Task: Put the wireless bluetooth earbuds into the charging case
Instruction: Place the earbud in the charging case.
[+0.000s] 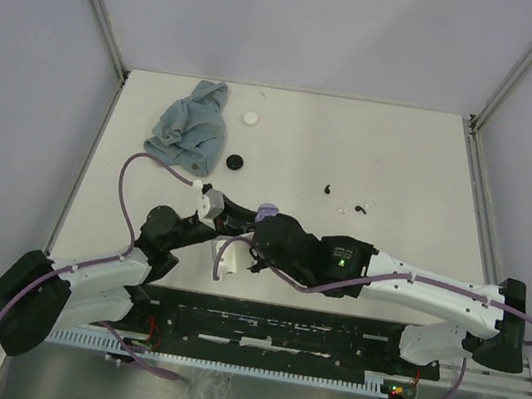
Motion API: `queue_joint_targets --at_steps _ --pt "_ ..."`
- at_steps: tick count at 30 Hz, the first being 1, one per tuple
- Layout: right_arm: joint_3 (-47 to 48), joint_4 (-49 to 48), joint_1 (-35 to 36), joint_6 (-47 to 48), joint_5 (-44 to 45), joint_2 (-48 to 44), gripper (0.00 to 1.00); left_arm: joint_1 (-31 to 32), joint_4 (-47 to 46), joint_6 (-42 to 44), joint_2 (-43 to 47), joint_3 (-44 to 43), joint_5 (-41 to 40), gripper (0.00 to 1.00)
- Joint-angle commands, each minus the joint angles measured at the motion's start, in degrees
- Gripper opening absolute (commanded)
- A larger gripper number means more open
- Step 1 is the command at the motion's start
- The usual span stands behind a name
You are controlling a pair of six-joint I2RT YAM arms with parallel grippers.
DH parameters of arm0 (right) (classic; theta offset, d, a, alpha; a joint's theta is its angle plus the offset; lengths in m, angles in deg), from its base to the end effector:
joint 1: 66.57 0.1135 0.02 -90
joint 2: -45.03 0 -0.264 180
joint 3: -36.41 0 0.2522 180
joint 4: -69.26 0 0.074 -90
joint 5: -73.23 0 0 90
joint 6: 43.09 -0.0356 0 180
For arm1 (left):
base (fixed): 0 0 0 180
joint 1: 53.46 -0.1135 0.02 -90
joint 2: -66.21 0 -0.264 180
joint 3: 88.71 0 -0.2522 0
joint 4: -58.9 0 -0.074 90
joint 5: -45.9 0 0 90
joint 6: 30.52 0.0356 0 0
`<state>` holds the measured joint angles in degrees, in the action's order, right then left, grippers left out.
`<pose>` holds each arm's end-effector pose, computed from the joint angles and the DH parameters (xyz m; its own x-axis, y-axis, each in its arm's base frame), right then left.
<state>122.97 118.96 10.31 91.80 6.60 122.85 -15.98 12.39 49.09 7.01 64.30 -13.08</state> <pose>0.0805 0.2832 0.3399 0.4775 -0.8052 -0.3515 -0.6902 -0.0963 -0.7172 0.1471 -0.1359 0.2317 0.0273 -0.2157 -0.9761 0.9380 0.3429 -0.0496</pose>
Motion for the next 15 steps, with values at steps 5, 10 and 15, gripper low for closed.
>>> queue_joint_targets --at_steps 5,10,15 --pt "4.7 0.1 -1.8 -5.5 -3.4 -1.5 0.53 -0.1 -4.3 2.2 0.6 -0.8 -3.5 0.03" --pt "5.1 -2.6 -4.9 -10.8 -9.1 -5.9 0.64 -0.1 -4.1 4.1 -0.6 -0.5 -5.6 0.03" --pt "4.1 -6.0 -10.7 -19.8 -10.7 -8.3 0.71 -0.2 -5.7 4.2 -1.9 -0.7 -6.1 0.03"
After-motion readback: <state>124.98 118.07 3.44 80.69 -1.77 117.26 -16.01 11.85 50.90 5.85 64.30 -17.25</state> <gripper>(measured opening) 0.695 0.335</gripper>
